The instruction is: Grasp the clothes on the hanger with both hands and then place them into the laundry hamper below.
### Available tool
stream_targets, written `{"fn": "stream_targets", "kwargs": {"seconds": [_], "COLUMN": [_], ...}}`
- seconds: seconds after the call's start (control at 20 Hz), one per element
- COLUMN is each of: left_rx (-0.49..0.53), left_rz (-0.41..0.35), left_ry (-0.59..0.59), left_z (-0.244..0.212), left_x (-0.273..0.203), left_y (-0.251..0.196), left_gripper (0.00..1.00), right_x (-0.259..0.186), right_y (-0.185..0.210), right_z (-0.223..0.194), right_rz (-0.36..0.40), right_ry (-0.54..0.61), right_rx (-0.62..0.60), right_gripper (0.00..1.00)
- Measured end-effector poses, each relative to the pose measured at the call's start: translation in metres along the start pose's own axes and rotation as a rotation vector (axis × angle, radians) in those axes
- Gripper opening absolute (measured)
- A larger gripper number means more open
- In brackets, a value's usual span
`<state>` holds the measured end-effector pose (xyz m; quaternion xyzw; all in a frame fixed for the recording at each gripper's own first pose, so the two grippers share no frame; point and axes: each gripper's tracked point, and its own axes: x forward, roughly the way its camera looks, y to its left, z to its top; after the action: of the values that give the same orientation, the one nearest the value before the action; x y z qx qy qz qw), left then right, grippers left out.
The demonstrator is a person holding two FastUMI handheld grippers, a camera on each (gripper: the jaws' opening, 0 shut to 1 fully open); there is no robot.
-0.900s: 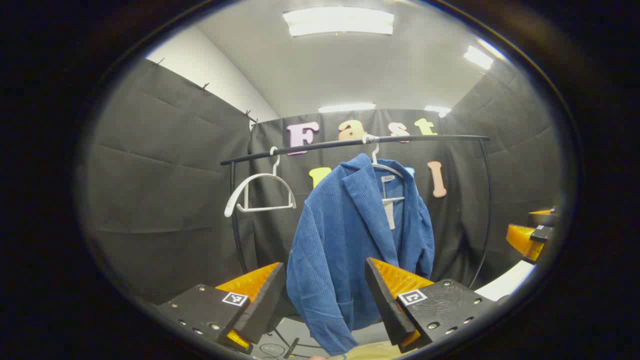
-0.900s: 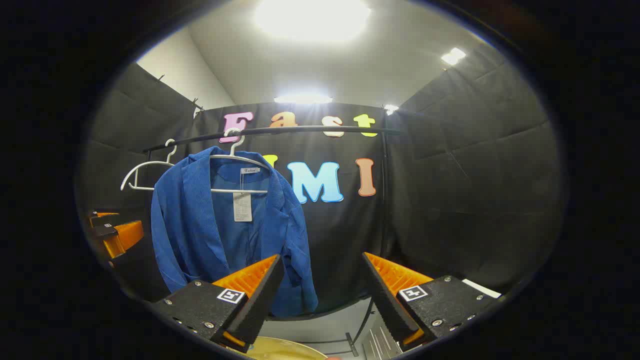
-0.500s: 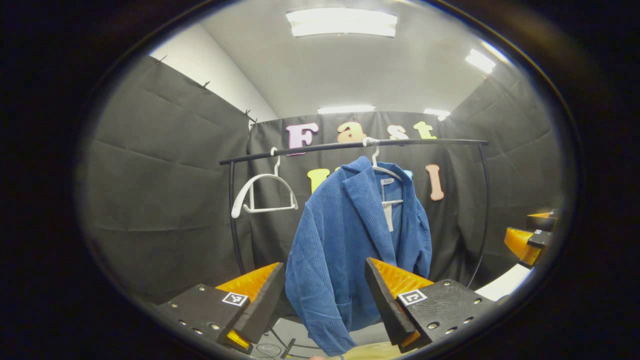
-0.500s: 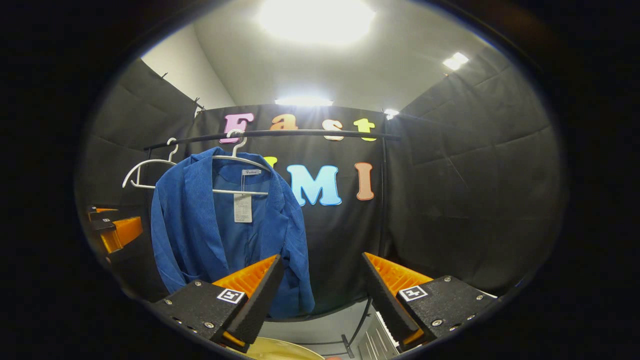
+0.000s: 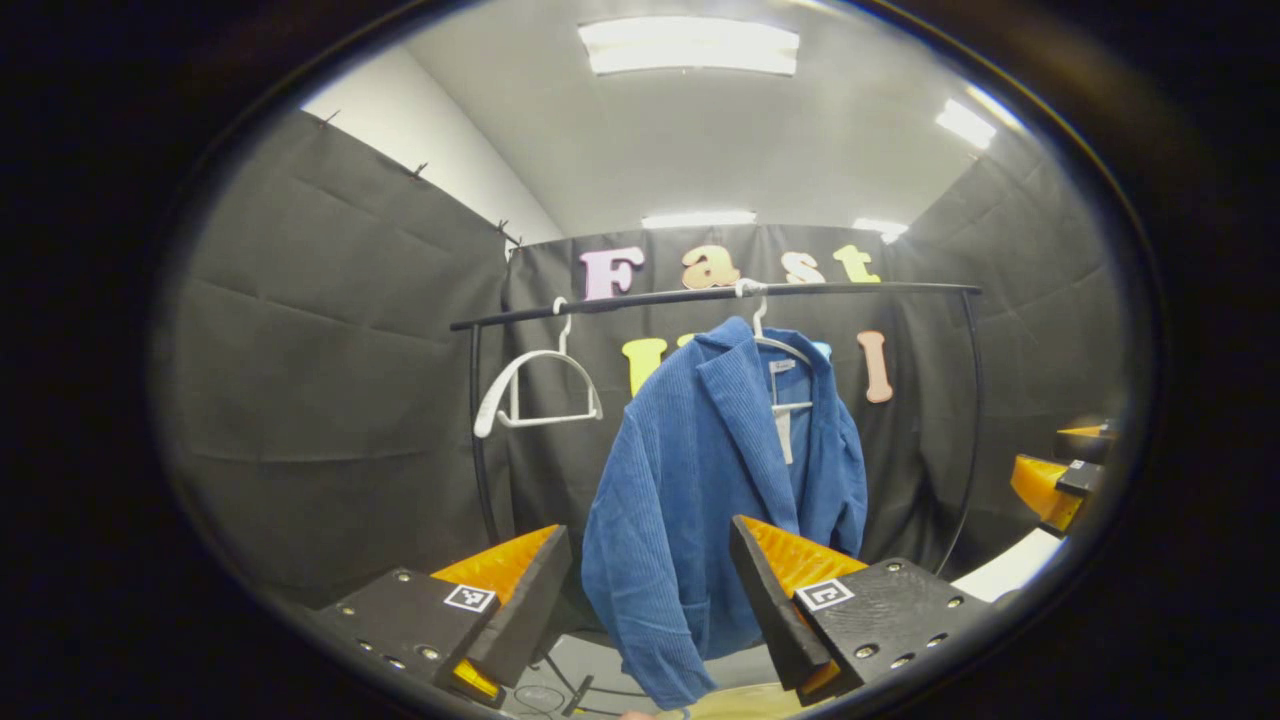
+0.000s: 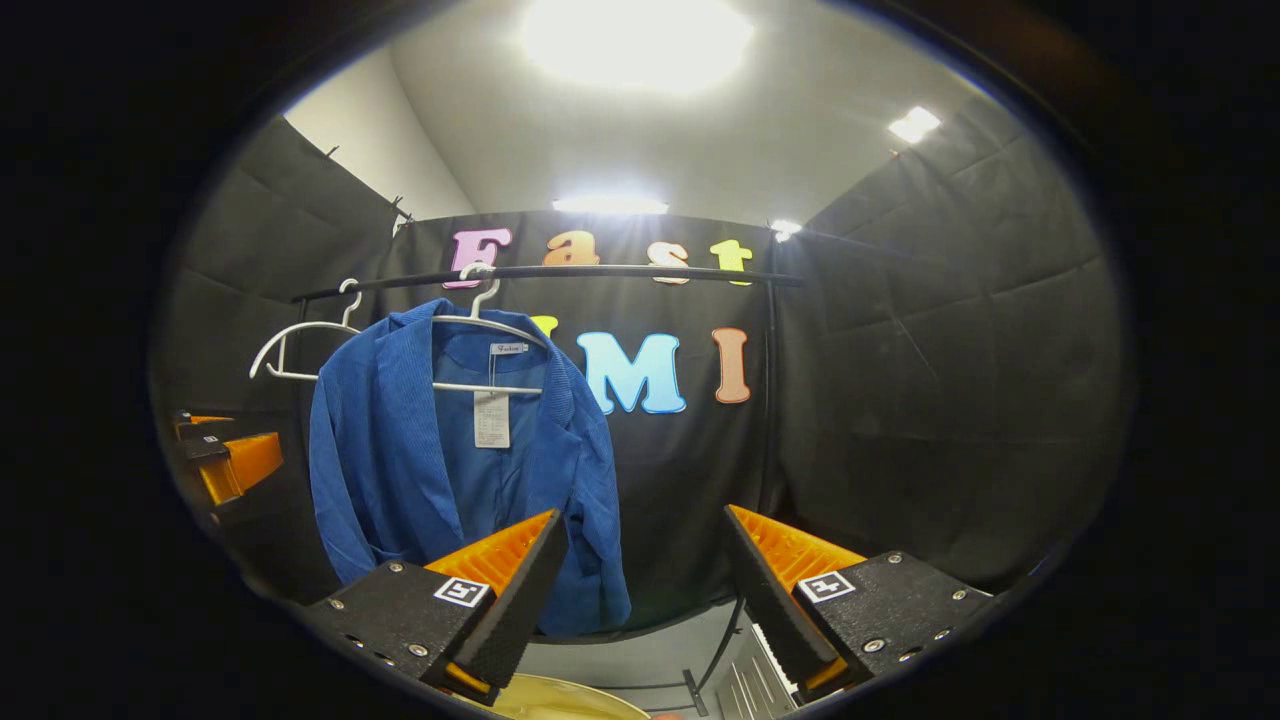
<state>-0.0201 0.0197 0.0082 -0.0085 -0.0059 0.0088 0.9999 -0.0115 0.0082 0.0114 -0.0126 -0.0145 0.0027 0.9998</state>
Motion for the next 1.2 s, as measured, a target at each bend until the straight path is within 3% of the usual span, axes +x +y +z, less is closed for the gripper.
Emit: {"fn": "stream_targets", "kwargs": {"seconds": [0.1, 0.15, 0.2, 0.75, 0.85, 1.05, 1.2], "left_rx": [-0.002, -0.003, -0.003, -0.005, -0.015, -0.006, 0.002], "left_rz": [-0.002, -0.003, -0.002, 0.031, 0.034, 0.045, 0.055], "left_ry": [-0.002, -0.003, -0.004, -0.035, -0.040, -0.054, -0.068], "left_z": [0.005, 0.007, 0.009, 0.045, 0.051, 0.061, 0.066], "left_x": [-0.005, -0.006, -0.004, 0.018, 0.021, 0.043, 0.062], "left_y": [0.000, 0.000, -0.002, -0.033, -0.043, -0.064, -0.082], "left_gripper": [0.97, 0.93, 0.97, 0.97, 0.88, 0.93, 0.88], "right_x": [0.000, 0.001, 0.003, 0.060, 0.074, 0.102, 0.123], "right_y": [0.001, 0.003, 0.005, 0.021, 0.022, 0.023, 0.022], "right_z": [0.006, 0.010, 0.012, 0.058, 0.063, 0.069, 0.071], "right_rz": [0.005, 0.010, 0.017, 0.121, 0.143, 0.177, 0.201], "right_ry": [-0.010, -0.012, -0.015, -0.094, -0.103, -0.111, -0.118], "right_rx": [-0.005, -0.004, -0.003, 0.024, 0.022, 0.029, 0.044], "right_gripper": [0.96, 0.96, 0.96, 0.95, 0.95, 0.95, 0.95]}}
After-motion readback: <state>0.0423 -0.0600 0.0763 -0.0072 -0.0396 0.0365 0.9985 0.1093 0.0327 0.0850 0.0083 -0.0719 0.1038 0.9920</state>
